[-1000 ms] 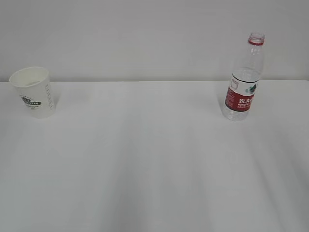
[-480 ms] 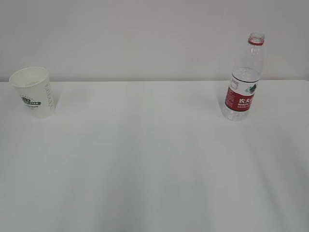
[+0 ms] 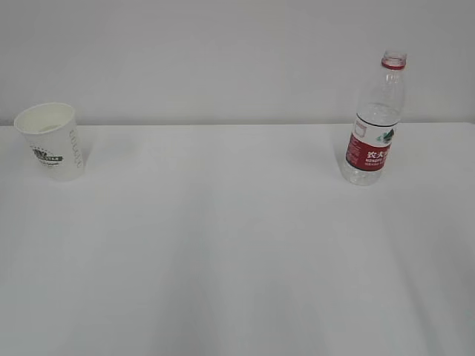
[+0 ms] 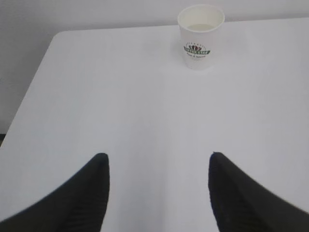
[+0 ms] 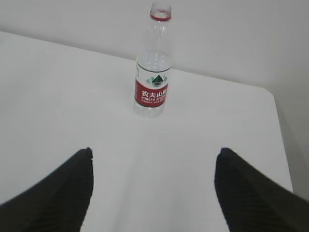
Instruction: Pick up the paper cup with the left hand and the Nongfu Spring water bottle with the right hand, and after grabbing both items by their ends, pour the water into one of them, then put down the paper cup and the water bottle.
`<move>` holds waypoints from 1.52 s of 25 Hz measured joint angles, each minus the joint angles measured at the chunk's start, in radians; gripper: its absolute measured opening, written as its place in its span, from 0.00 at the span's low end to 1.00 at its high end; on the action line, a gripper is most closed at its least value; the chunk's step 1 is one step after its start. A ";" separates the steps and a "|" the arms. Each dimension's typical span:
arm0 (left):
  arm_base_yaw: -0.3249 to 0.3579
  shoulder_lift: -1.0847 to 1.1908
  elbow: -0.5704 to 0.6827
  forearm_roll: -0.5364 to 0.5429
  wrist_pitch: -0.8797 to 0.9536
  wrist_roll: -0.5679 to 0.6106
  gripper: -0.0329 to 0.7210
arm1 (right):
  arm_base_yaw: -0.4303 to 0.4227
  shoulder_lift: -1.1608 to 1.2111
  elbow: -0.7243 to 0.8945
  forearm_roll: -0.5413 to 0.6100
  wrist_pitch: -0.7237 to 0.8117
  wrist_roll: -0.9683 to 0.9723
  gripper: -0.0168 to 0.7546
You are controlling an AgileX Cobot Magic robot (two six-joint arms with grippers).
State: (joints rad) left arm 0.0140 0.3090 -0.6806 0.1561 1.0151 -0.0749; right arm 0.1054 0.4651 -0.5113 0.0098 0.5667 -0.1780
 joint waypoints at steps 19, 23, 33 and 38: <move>0.000 -0.005 0.110 -0.128 0.110 0.008 0.66 | 0.000 -0.112 0.000 0.000 0.325 0.039 0.79; 0.000 -0.042 0.119 -0.156 0.133 0.038 0.64 | 0.000 -0.155 0.000 0.000 0.385 0.048 0.79; 0.000 -0.225 0.131 -0.205 0.139 0.101 0.63 | 0.000 -0.256 -0.002 0.000 0.511 0.050 0.79; 0.000 -0.285 0.131 -0.206 0.143 0.101 0.63 | 0.000 -0.348 0.004 0.000 0.557 0.050 0.79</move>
State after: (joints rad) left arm 0.0140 0.0235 -0.5495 -0.0495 1.1581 0.0259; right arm 0.1054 0.1174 -0.5069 0.0098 1.1236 -0.1278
